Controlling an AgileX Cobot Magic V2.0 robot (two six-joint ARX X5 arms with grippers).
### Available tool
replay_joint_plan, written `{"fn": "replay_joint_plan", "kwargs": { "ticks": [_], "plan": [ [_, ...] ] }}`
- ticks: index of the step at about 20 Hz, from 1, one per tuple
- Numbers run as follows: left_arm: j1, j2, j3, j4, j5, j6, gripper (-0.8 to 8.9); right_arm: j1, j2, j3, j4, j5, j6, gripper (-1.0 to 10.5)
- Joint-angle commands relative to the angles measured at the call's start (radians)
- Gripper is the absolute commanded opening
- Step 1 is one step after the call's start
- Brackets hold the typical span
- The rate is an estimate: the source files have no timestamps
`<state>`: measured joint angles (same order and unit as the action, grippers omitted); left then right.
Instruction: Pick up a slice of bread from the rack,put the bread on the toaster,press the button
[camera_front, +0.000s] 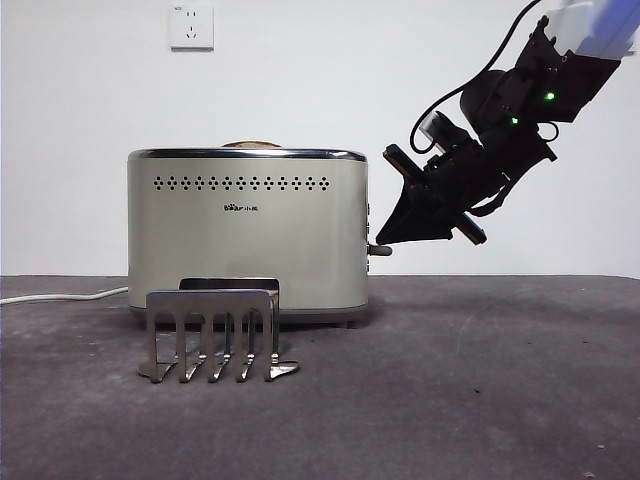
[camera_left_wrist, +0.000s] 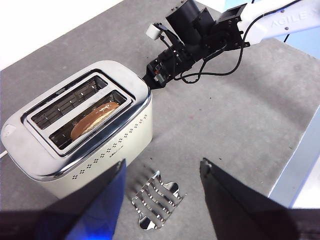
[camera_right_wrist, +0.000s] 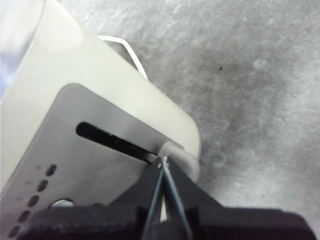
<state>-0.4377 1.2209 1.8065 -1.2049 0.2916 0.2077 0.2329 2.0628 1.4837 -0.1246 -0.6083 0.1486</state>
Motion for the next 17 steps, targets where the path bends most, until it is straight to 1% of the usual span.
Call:
{"fn": "replay_joint_plan", "kwargs": {
  "ticks": [1, 5, 8, 10, 14, 17],
  "plan": [
    [-0.002, -0.002, 0.001, -0.002, 0.001, -0.005, 2.51, -0.005, -0.055, -0.011, -0.011, 0.012, -0.008, -0.1],
    [-0.002, -0.002, 0.001, -0.001, 0.001, -0.005, 2.51, -0.017, -0.221, -0.011, -0.05, 0.013, -0.008, -0.1],
    [-0.001, -0.002, 0.001, -0.001, 0.0, -0.005, 2.51, -0.018, -0.37, -0.011, -0.186, 0.011, -0.017, -0.1],
    [-0.001, -0.002, 0.001, -0.001, 0.0, -0.005, 2.51, -0.015, -0.473, -0.011, -0.346, 0.005, -0.064, -0.1],
    [-0.001, -0.002, 0.001, -0.002, 0.001, -0.005, 2.51, 0.008, -0.648, -0.011, -0.71, 0.005, -0.209, -0.1],
    [-0.001, -0.002, 0.001, -0.013, 0.001, -0.005, 2.51, 0.013, -0.715, -0.011, -0.855, 0.005, -0.262, -0.1]
  ]
}}
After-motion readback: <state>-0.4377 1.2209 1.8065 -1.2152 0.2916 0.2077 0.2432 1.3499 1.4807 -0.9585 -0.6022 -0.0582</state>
